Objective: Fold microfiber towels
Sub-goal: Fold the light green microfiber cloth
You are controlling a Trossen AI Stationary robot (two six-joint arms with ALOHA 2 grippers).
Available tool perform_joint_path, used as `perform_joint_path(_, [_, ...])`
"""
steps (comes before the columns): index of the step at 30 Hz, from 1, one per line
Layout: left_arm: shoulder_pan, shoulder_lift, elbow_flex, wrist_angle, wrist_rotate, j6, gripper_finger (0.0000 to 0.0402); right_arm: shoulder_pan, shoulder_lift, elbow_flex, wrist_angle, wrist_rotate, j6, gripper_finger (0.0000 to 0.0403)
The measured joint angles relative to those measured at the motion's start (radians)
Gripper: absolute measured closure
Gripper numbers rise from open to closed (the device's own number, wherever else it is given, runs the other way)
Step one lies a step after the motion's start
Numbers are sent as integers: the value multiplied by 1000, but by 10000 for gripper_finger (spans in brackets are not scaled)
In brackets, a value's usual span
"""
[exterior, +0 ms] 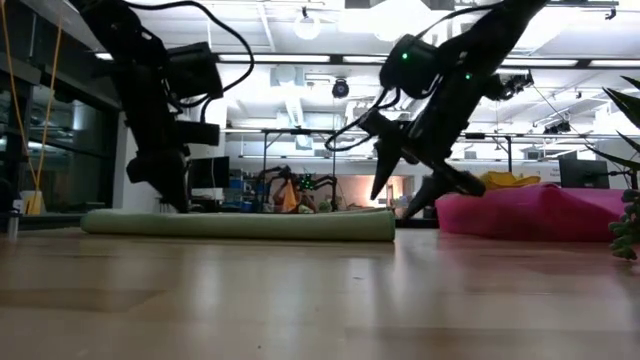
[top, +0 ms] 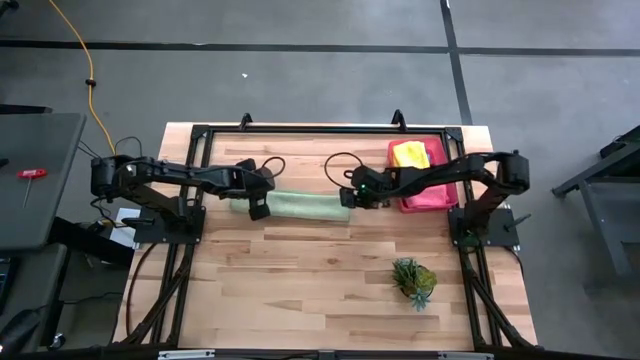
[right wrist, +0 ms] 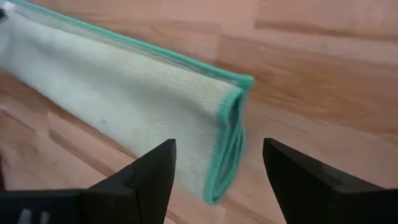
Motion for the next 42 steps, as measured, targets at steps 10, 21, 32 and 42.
perform_joint_path(10, [2, -2, 2, -3, -24, 0, 401, 2, 116, 5, 62, -17, 99, 169])
perform_joint_path(21, [3, -3, 3, 16, -28, -11, 401, 2, 128, 3, 152, -12, 175, 169])
perform_joint_path(32, [3, -3, 13, 24, -13, -57, 401, -2, 152, 5, 140, 25, 148, 243])
perform_joint_path(42, [3, -4, 142, -18, 26, -74, 401, -34, 18, 1, -130, 114, -100, 392])
